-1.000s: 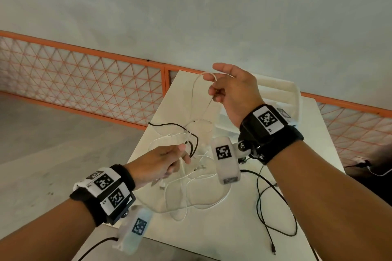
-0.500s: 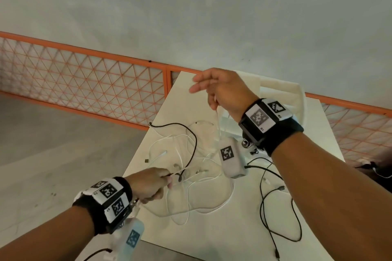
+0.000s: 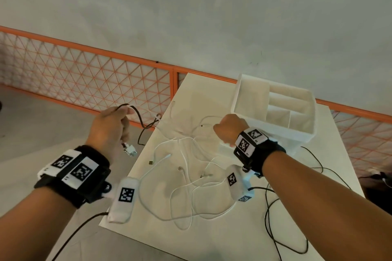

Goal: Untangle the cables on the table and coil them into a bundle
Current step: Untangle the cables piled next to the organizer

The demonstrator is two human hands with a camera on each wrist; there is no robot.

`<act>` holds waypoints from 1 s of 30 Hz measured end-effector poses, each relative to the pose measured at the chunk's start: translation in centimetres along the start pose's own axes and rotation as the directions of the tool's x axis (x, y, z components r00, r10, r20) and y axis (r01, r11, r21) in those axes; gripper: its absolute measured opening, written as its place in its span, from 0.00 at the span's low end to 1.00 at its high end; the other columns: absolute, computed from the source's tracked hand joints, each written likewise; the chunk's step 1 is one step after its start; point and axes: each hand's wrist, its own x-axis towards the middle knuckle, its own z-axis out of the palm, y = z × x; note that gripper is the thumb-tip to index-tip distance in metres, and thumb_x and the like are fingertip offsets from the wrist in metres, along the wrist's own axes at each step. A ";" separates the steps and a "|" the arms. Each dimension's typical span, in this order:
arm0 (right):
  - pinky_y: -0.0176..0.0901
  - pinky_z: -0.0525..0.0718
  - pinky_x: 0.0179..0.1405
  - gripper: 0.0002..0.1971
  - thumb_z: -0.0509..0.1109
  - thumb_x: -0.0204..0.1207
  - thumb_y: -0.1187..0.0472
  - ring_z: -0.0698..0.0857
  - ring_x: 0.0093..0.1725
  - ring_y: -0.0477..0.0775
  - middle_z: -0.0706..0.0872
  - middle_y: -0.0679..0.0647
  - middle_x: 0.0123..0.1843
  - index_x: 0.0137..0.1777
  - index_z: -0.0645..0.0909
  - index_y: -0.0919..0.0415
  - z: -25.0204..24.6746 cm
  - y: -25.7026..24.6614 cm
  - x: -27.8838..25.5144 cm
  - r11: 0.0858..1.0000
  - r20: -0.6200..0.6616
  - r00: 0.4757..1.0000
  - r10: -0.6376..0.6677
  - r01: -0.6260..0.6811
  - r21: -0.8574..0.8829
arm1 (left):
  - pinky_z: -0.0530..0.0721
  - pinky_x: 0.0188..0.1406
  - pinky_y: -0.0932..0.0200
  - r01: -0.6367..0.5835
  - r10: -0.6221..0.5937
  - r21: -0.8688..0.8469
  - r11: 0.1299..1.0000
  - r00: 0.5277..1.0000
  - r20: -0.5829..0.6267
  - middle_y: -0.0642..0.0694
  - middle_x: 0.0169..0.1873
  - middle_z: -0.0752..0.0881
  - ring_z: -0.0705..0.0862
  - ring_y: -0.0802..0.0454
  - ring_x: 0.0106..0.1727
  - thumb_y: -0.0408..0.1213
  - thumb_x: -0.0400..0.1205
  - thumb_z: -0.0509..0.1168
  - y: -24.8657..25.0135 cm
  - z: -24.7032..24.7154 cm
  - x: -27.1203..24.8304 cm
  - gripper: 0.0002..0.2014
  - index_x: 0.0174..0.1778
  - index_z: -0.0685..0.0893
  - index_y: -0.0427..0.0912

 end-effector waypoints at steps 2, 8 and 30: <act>0.49 0.89 0.46 0.09 0.66 0.72 0.55 0.90 0.47 0.64 0.89 0.61 0.48 0.45 0.77 0.62 1.1 0.2 -0.2 1.000 0.008 1.000 0.011 -0.011 0.011 | 0.60 0.15 0.66 -0.035 0.030 -0.079 0.996 0.997 -0.068 0.56 0.15 0.65 0.60 0.57 0.15 0.35 0.87 0.56 0.0 0.0 0.2 0.13 0.40 0.82 0.43; 0.57 0.87 0.61 0.12 0.70 0.63 0.46 0.90 0.53 0.64 0.86 0.58 0.47 0.37 0.79 0.54 3.4 1.1 -0.7 0.986 0.136 0.983 0.124 -0.138 0.098 | 0.61 0.18 0.64 -0.156 0.138 -0.187 0.970 0.985 -0.102 0.57 0.16 0.66 0.61 0.57 0.18 0.34 0.86 0.57 0.3 0.4 0.3 0.10 0.43 0.83 0.44; 0.52 0.81 0.63 0.32 0.67 0.74 0.48 0.82 0.55 0.51 0.84 0.57 0.68 0.80 0.73 0.54 2.3 -2.5 1.2 0.837 -0.005 0.970 -0.243 0.213 0.504 | 0.62 0.20 0.59 -0.351 0.317 0.213 0.912 0.931 0.179 0.58 0.16 0.72 0.63 0.57 0.18 0.35 0.86 0.59 6.5 5.3 0.9 0.13 0.49 0.89 0.37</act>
